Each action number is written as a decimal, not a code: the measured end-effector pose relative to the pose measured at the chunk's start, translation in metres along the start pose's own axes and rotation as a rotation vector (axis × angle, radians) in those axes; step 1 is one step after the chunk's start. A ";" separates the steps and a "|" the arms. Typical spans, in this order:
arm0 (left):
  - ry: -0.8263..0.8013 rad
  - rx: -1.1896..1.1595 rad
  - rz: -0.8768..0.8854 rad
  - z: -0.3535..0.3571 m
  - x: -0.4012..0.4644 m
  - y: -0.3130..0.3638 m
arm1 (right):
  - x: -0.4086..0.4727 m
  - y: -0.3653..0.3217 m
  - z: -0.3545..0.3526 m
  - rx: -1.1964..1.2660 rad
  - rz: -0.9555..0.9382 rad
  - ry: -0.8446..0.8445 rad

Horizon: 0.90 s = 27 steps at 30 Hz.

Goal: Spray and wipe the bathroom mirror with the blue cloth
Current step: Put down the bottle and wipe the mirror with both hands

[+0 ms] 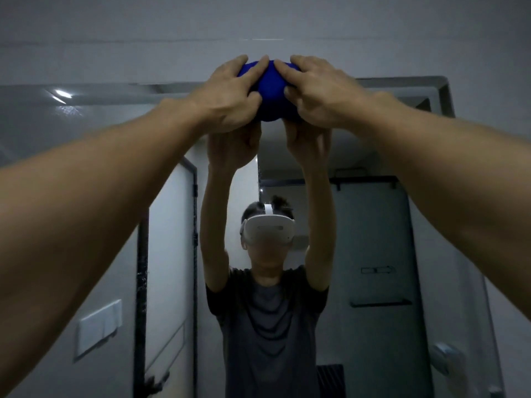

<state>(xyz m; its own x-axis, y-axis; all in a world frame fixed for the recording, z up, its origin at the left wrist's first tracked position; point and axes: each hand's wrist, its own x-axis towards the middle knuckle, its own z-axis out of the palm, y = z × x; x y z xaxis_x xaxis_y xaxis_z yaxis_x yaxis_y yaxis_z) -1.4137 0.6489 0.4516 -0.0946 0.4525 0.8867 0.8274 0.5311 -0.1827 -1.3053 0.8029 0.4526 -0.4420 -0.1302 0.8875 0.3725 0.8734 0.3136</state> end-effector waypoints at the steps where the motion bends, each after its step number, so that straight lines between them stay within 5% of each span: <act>1: 0.005 0.003 0.016 0.001 0.000 -0.002 | -0.001 0.000 0.000 -0.009 -0.003 0.009; 14: 0.133 0.099 0.161 0.032 -0.078 -0.007 | -0.069 -0.026 0.025 0.127 -0.073 0.086; 27: 0.038 0.106 0.139 0.074 -0.200 0.014 | -0.183 -0.075 0.063 0.217 -0.055 0.028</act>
<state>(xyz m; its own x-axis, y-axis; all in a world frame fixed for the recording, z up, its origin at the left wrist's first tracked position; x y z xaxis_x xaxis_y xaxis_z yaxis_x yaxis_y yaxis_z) -1.4243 0.6188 0.2402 0.0398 0.5004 0.8649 0.7679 0.5385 -0.3470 -1.3035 0.7909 0.2453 -0.4324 -0.1908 0.8813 0.1626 0.9448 0.2843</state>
